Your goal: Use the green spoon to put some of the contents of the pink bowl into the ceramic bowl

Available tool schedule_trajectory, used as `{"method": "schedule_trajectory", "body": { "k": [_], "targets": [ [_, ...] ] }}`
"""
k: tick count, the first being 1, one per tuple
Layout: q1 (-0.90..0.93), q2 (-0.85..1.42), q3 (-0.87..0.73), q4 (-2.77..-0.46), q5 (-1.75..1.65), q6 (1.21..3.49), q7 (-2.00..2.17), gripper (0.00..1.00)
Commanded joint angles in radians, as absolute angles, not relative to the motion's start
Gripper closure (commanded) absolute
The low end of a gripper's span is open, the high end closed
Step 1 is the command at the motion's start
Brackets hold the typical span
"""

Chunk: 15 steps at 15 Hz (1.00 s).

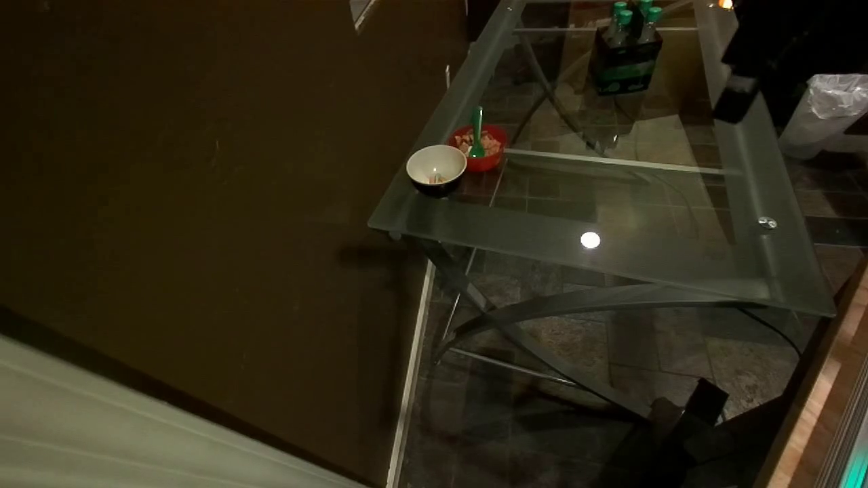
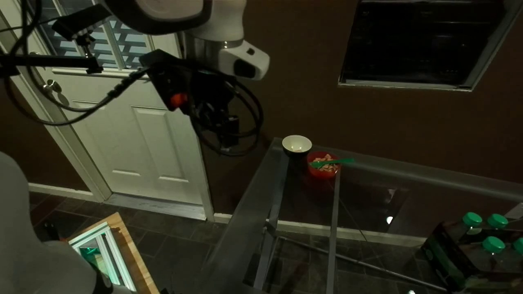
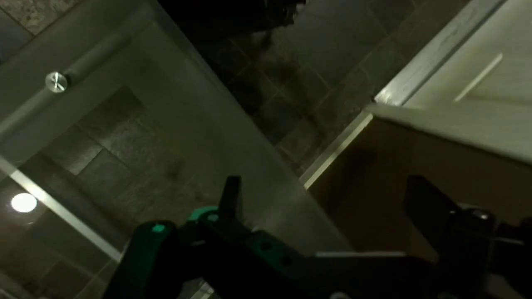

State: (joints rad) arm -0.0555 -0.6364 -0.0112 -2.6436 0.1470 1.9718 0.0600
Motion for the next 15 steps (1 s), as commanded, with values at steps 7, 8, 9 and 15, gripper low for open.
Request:
{"method": "schedule_trajectory", "body": {
  "k": [7, 8, 9, 15],
  "targets": [
    [-0.1, -0.54, -0.028, -2.601, 0.129, 2.163, 0.126, 0.0],
    [-0.1, -0.542, -0.028, -2.601, 0.129, 2.163, 0.126, 0.0],
    [-0.1, -0.543, -0.028, -2.601, 0.129, 2.162, 0.126, 0.0],
    [-0.101, -0.282, -0.03, -2.437, 0.162, 2.186, 0.208, 0.0]
  ]
}}
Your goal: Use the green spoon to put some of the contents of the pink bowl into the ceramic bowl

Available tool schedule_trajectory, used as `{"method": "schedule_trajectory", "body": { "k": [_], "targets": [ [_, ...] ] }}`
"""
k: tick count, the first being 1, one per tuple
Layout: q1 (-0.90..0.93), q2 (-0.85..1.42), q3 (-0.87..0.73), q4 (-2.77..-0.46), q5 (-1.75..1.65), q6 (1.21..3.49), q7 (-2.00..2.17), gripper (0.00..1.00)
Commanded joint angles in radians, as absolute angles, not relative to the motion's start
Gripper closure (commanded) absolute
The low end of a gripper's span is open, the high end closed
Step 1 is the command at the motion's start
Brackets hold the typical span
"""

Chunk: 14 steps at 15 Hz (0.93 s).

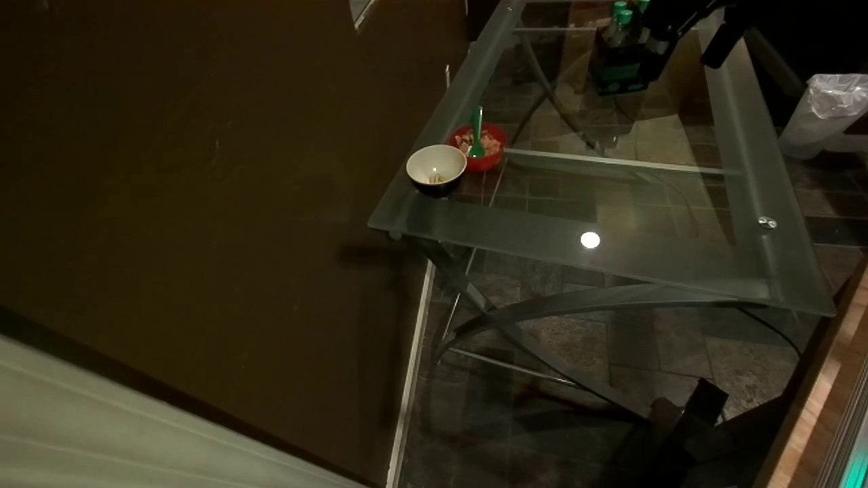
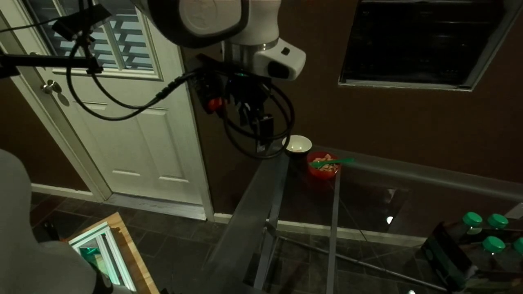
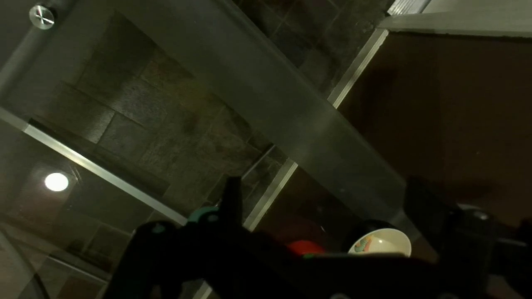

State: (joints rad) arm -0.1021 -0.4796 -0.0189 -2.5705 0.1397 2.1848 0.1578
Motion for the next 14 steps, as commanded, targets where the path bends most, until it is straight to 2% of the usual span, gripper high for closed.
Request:
{"method": "schedule_trajectory", "body": {
  "k": [1, 14],
  "targets": [
    [-0.106, -0.238, -0.037, -2.403, 0.165, 2.185, 0.224, 0.0],
    [-0.134, 0.449, -0.102, -1.709, 0.309, 2.039, 0.296, 0.0]
  ]
}}
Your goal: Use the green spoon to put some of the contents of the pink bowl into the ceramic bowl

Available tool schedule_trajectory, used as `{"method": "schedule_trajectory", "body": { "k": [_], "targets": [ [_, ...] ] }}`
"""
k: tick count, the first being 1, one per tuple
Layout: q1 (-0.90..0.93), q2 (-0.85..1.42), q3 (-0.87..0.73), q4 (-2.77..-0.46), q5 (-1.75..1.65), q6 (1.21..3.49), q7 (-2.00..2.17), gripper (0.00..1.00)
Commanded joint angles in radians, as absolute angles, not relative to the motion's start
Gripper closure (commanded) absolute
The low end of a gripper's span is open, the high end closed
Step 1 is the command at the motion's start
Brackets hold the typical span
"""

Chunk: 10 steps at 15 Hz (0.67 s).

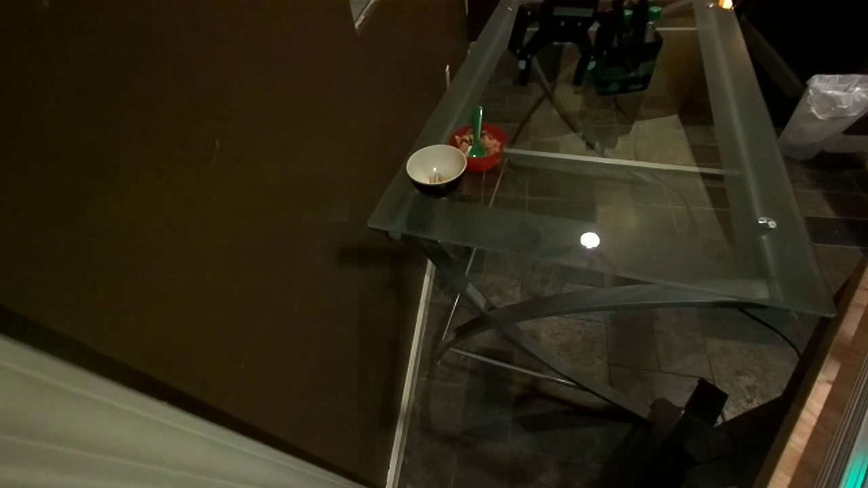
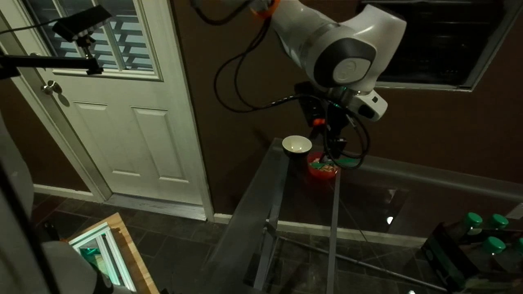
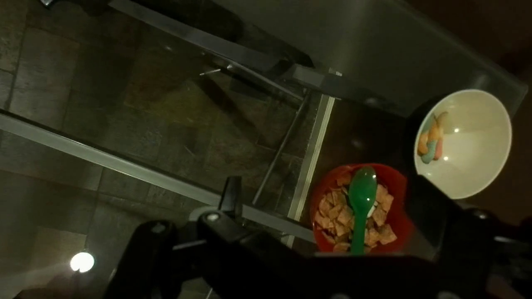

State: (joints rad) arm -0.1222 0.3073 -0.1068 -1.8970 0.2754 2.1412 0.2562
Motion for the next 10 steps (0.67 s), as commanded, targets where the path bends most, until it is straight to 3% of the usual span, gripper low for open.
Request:
{"method": "schedule_trajectory", "body": {
  "k": [1, 8, 10],
  "targets": [
    [-0.135, 0.492, -0.101, -1.66, 0.309, 2.027, 0.308, 0.0],
    [-0.168, 0.688, -0.058, -1.412, 0.426, 1.991, 0.322, 0.0],
    [-0.15, 0.641, -0.072, -1.484, 0.389, 2.015, 0.309, 0.0]
  ]
}}
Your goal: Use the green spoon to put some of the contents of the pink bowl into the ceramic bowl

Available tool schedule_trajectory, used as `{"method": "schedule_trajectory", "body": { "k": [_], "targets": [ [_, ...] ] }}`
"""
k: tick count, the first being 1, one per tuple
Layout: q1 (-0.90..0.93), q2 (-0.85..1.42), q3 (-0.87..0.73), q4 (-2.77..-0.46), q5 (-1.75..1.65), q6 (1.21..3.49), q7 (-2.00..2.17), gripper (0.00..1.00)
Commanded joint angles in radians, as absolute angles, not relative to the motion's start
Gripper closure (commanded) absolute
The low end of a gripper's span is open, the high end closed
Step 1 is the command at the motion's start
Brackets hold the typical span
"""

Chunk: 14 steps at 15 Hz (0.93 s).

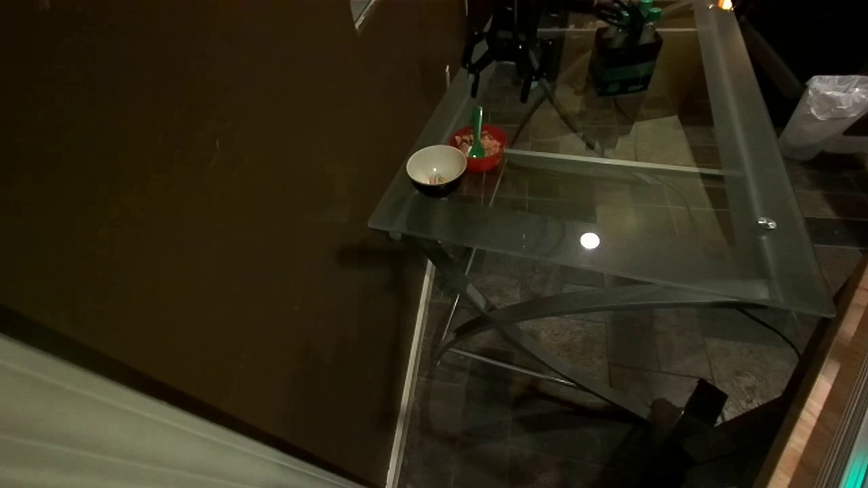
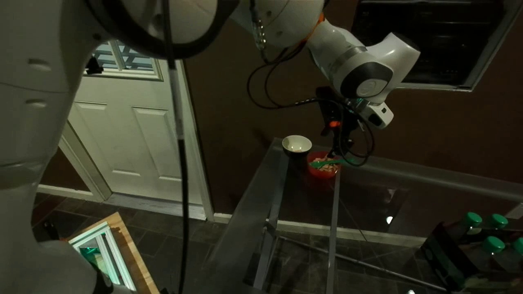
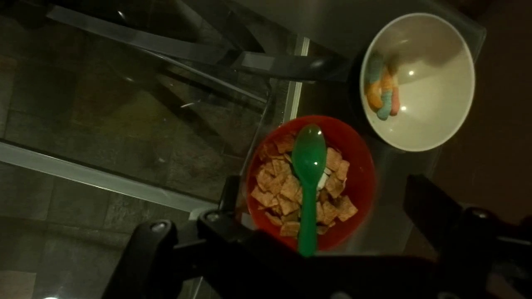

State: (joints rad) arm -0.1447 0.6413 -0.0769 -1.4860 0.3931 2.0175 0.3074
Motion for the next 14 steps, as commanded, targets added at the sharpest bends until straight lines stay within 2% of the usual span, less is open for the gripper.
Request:
{"method": "schedule_trajectory", "body": {
  "k": [1, 14],
  "targets": [
    [-0.152, 0.657, -0.07, -1.466, 0.393, 2.015, 0.31, 0.0],
    [-0.183, 0.808, -0.055, -1.299, 0.426, 1.961, 0.355, 0.0]
  ]
}}
